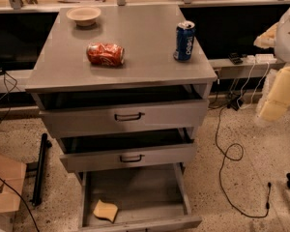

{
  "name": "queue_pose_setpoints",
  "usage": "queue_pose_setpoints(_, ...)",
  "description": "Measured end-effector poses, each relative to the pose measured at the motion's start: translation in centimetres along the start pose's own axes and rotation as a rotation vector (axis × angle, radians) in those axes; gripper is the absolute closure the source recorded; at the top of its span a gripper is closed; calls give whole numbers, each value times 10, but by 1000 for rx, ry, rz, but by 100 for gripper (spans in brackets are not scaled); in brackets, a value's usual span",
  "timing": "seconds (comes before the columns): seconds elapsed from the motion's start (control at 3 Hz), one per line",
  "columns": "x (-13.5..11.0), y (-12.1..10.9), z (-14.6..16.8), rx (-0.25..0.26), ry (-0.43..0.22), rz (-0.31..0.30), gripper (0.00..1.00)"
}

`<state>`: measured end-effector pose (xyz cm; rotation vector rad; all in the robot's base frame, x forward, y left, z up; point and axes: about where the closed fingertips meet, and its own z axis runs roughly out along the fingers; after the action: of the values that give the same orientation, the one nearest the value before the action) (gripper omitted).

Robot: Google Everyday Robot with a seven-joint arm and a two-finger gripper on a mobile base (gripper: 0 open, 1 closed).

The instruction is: Pick sponge from bottom drawer and place on counter

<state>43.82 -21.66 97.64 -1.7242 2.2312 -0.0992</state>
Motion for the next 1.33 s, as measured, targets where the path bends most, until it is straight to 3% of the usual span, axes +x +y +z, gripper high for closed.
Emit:
queue_pose_setpoints(0.67,-10,6,14,-10,-35,-20,0)
queue_pose_setpoints(1.0,-19,14,33,-38,-108,-45,0)
queue_pose_setpoints(1.33,-14,23,63,-86,-229,-30,0)
